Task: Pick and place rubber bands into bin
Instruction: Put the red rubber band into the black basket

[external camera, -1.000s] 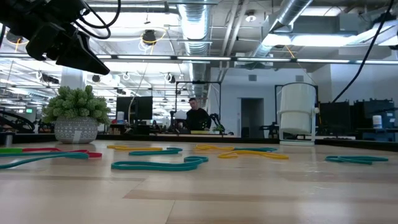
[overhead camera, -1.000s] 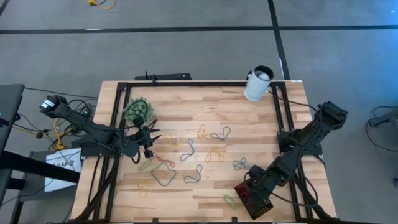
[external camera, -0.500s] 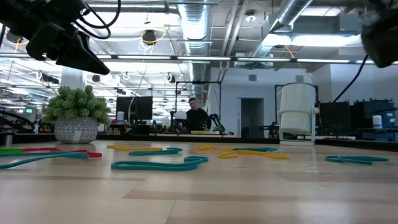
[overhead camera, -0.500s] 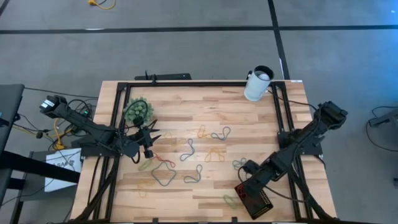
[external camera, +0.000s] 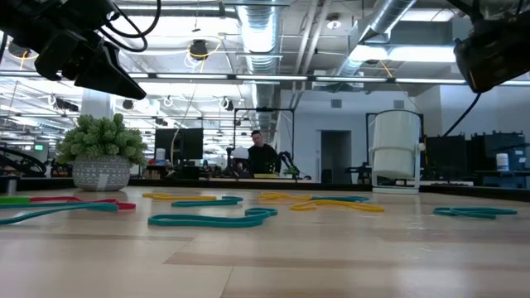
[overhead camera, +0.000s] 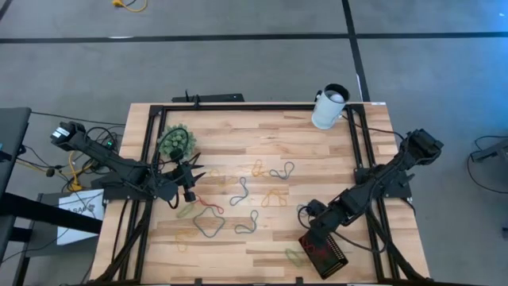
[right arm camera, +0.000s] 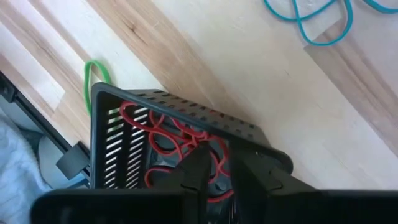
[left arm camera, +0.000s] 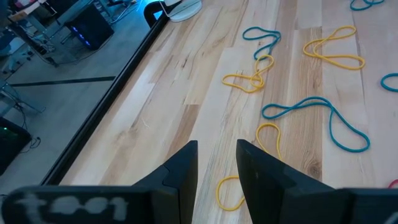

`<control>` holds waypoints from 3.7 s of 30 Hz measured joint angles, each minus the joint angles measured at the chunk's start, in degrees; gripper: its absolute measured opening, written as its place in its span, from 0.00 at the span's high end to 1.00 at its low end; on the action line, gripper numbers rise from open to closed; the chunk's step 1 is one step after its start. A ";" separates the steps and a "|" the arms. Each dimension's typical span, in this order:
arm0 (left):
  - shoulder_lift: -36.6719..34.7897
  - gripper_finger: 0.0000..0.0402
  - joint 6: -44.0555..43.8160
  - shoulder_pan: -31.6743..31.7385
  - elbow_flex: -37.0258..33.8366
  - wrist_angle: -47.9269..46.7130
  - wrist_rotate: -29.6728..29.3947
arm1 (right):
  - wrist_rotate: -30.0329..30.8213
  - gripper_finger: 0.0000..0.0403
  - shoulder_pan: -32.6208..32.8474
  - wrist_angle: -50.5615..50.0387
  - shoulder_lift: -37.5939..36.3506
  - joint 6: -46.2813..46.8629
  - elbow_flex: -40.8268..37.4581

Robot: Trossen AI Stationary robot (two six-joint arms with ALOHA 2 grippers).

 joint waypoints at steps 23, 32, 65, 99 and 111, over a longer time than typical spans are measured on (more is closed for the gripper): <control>0.00 0.75 0.98 -0.01 0.00 0.02 -6.68 | -1.70 0.83 0.71 0.05 -0.11 -6.32 4.61; 0.00 0.75 -4.28 -0.02 0.00 0.20 -9.73 | 16.10 0.83 -3.45 0.19 -0.13 -30.58 10.95; 5.90 0.75 13.07 30.15 2.58 -4.57 52.67 | 16.43 0.83 -27.21 45.23 -20.77 -59.51 -22.66; 29.93 0.79 -2.35 12.11 2.97 -2.15 46.15 | 16.47 0.83 -27.77 74.19 4.76 -57.13 -26.97; 26.21 1.00 2.03 12.20 10.94 -1.19 42.04 | 22.51 0.83 -28.35 81.38 4.79 -61.21 -26.06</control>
